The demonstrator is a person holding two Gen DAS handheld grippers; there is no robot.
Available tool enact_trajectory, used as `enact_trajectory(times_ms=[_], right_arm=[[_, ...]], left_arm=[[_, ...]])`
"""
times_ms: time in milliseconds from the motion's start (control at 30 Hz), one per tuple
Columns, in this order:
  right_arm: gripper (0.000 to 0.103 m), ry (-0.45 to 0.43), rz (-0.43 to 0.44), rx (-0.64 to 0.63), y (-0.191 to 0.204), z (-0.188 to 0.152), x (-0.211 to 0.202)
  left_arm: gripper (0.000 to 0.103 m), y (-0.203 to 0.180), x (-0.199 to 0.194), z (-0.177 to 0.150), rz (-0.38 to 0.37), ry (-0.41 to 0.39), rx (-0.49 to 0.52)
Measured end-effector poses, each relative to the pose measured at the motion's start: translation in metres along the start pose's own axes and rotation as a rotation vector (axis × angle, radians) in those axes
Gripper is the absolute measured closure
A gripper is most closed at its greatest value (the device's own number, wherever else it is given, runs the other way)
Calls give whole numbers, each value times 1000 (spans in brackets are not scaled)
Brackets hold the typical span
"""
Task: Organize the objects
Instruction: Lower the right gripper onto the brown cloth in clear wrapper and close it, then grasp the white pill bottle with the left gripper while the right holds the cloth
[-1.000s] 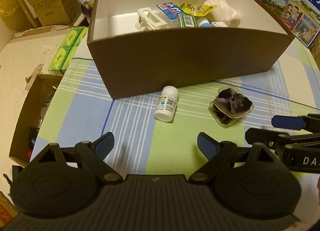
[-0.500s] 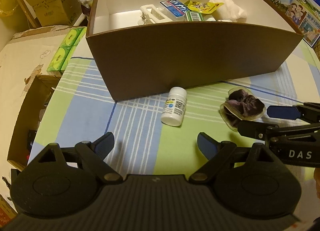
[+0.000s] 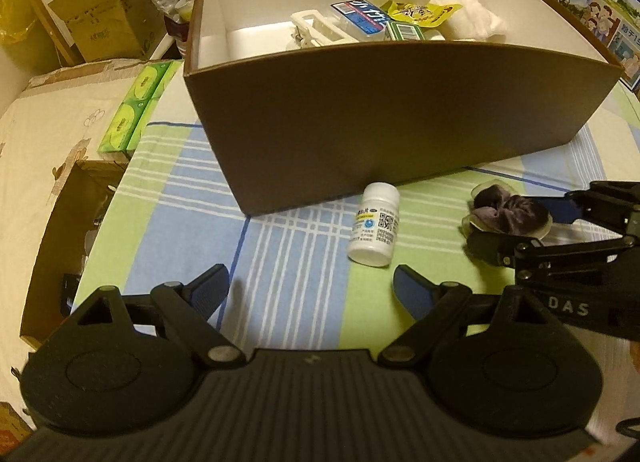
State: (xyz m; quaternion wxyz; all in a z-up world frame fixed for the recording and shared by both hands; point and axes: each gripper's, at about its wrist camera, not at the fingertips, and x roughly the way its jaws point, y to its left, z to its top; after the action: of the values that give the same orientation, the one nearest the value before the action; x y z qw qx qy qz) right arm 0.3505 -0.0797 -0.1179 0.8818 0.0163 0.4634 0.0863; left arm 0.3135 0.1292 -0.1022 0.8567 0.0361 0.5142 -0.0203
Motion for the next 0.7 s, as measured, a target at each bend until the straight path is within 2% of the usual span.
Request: enact_trajectory(times_ms=[167, 233, 433, 633, 700], right_arm=[[74, 1, 3, 23, -10, -5, -1], [74, 4, -5, 39, -14, -6, -4], [74, 12, -23, 88, -25, -10, -12], [74, 19, -32, 110, -33, -13, -17], [74, 22, -35, 114, -33, -15, -19]], left_arm=[[20, -7, 2, 3, -12, -17, 39], [20, -10, 5, 6, -26, -22, 46], [31, -20, 15, 14, -50, -35, 80], [45, -28, 21, 18, -66, -36, 92], [54, -30, 23, 19, -73, -39, 94]])
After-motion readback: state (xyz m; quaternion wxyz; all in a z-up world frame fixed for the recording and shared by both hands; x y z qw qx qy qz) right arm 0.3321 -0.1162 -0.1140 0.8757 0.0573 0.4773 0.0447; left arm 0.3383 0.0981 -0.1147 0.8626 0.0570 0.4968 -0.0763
